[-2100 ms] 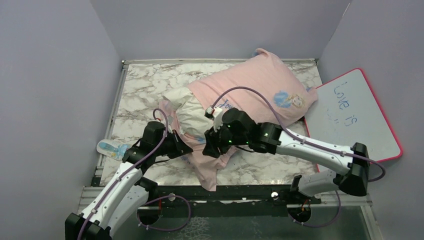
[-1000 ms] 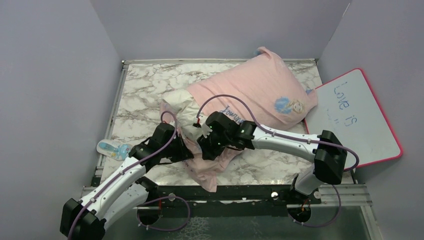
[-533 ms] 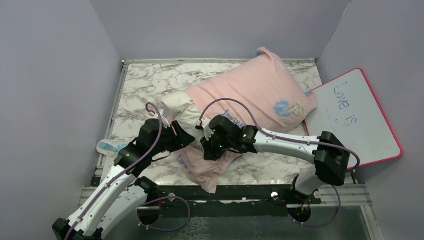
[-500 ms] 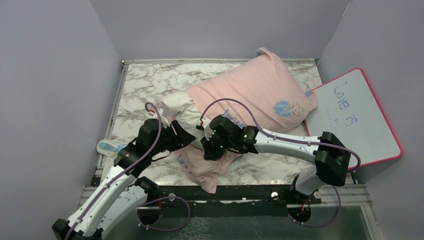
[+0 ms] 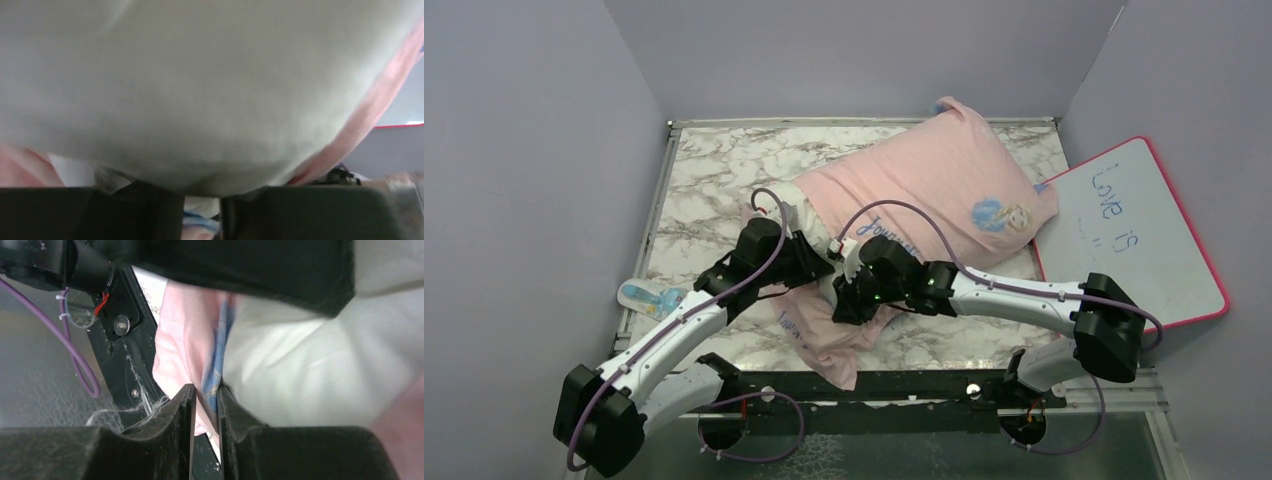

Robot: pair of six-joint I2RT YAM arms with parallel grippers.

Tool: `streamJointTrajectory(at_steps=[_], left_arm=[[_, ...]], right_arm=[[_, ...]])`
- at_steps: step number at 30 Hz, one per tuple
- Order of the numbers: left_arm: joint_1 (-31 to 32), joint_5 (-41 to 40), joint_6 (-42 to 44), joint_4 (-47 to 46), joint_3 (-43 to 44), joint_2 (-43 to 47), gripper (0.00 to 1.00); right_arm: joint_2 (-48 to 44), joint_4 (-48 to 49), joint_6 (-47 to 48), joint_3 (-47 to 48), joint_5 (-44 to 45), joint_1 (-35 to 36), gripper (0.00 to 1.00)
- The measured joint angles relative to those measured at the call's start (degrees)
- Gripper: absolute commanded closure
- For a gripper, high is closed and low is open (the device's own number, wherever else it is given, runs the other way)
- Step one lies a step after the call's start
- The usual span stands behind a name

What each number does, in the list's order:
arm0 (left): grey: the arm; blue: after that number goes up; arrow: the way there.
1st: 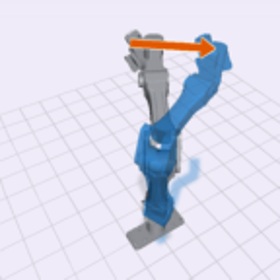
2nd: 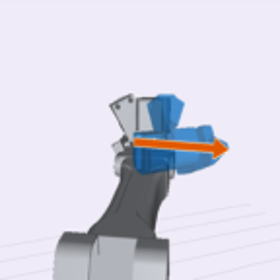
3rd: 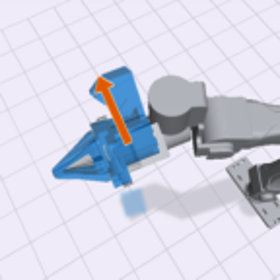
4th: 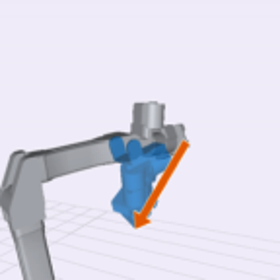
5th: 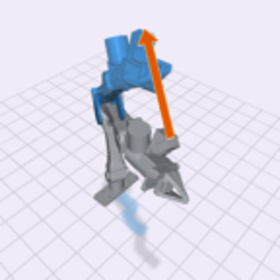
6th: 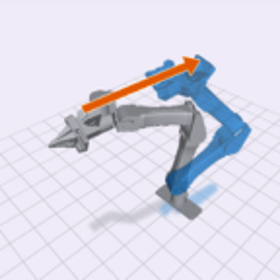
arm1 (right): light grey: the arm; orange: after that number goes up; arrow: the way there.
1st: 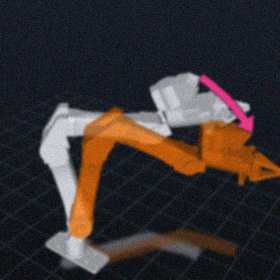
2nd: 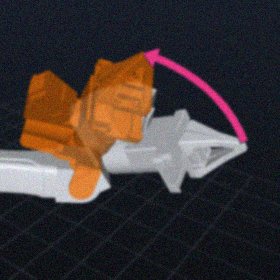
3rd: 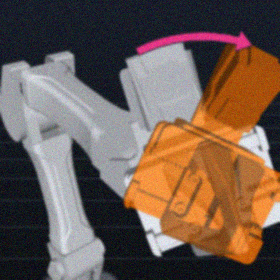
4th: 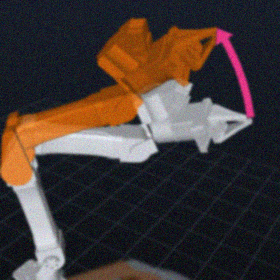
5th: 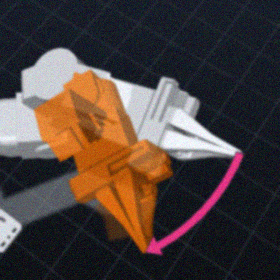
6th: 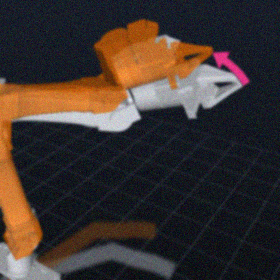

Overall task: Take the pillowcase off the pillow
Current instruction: Remove the pillow from the pillowcase.

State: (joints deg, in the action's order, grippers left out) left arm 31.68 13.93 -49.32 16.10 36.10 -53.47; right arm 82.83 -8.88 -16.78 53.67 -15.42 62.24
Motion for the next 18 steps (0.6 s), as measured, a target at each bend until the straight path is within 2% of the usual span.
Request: streamJointTrajectory(at_steps=[1, 2, 9, 18], left_arm=[[0.0, 0.28, -0.15, -1.07, -0.02, -1.29, 0.95], [-0.02, 0.59, -0.37, -2.32, -0.02, -2.64, 1.0], [-0.07, 1.2, -4.04, -10.34, -1.31, -7.96, 1.0], [-0.04, 0.83, -8.59, -13.97, -1.07, -11.74, 1.0]], right_arm=[[0.0, 0.15, 0.33, -0.15, -0.74, -0.02, 0.74], [0.0, 0.26, 0.52, -0.28, -1.36, -0.02, 0.74], [-0.02, 0.57, 3.82, -0.74, -2.6, 1.57, 0.71], [-0.04, 4.92, 8.35, -3.87, -2.4, 6.36, 0.71]])
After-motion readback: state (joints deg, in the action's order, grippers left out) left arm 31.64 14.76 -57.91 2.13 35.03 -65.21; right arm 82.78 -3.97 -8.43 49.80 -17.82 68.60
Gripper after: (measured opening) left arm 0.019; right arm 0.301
